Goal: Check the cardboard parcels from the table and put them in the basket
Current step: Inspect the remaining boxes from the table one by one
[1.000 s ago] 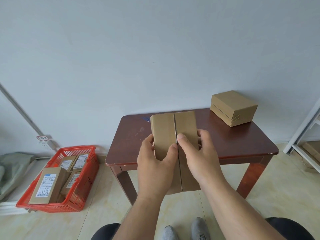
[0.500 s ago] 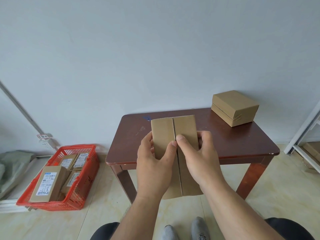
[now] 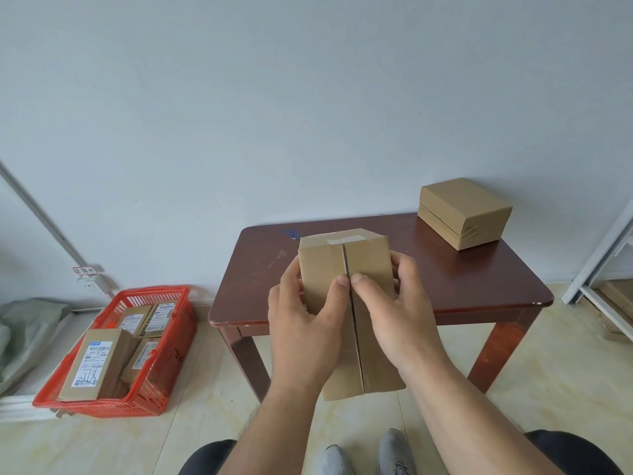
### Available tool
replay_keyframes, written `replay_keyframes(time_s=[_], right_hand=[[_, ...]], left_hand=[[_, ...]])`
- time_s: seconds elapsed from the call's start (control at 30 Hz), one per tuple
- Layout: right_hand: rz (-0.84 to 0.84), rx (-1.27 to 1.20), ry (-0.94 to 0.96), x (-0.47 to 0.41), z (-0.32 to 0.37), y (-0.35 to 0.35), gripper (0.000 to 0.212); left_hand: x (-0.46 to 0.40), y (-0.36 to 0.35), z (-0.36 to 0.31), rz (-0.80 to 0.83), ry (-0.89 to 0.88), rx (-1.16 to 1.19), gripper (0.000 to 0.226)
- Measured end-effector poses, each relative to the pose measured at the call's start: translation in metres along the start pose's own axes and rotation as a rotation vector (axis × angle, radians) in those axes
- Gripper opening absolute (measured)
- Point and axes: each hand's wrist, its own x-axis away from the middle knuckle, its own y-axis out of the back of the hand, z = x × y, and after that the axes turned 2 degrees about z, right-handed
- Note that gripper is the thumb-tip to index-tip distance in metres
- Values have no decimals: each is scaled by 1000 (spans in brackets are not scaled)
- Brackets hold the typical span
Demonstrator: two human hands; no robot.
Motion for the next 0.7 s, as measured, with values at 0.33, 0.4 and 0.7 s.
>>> replay_keyframes(time_s=[0.33, 0.4, 0.7], right_hand=[[1, -21, -24, 4, -5, -3, 30], [5, -27, -31, 6, -6, -4, 31], [-78, -2, -44, 4, 2, -3, 36]], left_hand=[[-5, 5, -8, 5, 55, 82, 31], [-5, 5, -10, 0, 49, 72, 31], [4, 1, -7, 15, 68, 45, 36]])
